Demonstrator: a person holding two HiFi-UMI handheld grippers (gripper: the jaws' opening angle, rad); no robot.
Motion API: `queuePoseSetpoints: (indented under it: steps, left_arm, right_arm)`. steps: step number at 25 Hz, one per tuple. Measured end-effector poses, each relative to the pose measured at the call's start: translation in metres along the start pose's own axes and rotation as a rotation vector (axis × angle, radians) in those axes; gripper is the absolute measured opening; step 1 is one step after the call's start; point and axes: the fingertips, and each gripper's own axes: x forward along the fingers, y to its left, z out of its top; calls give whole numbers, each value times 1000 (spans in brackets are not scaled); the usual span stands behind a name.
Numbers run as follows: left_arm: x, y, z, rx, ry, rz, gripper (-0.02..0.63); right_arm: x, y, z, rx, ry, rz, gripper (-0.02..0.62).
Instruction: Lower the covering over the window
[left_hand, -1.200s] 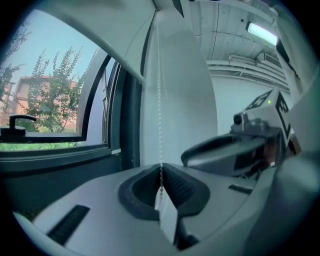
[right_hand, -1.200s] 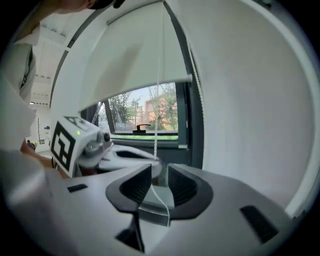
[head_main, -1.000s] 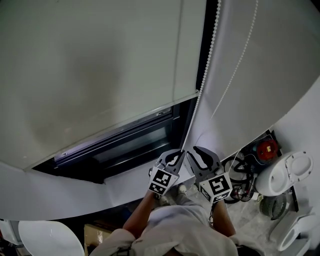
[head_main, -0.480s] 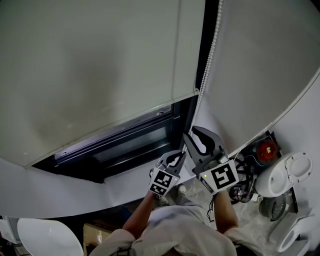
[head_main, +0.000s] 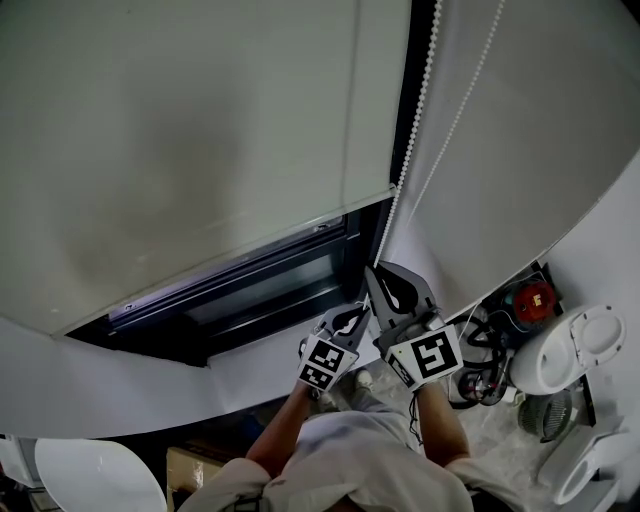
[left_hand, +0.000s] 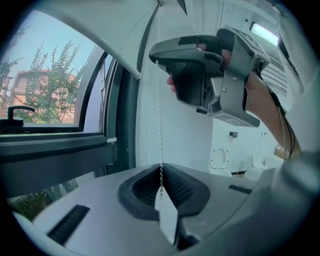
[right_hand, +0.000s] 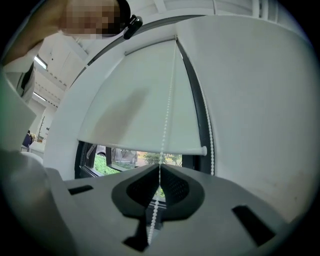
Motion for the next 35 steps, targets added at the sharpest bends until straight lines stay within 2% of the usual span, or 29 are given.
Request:
queuePoseSetpoints:
  steps: [7,16,35]
  left_arm:
    - [9,3,-39,-34,85,-11,21]
    - [16,9,-83,-45,114,2,21]
    - [23,-1,-171,-99,259,-22,21]
  right_arm:
    - [6,-2,-42,36,65,-4,-2]
    - [8,2,-87,44,115,0,-2]
    - [-2,11,-180,80,262,-15,-2]
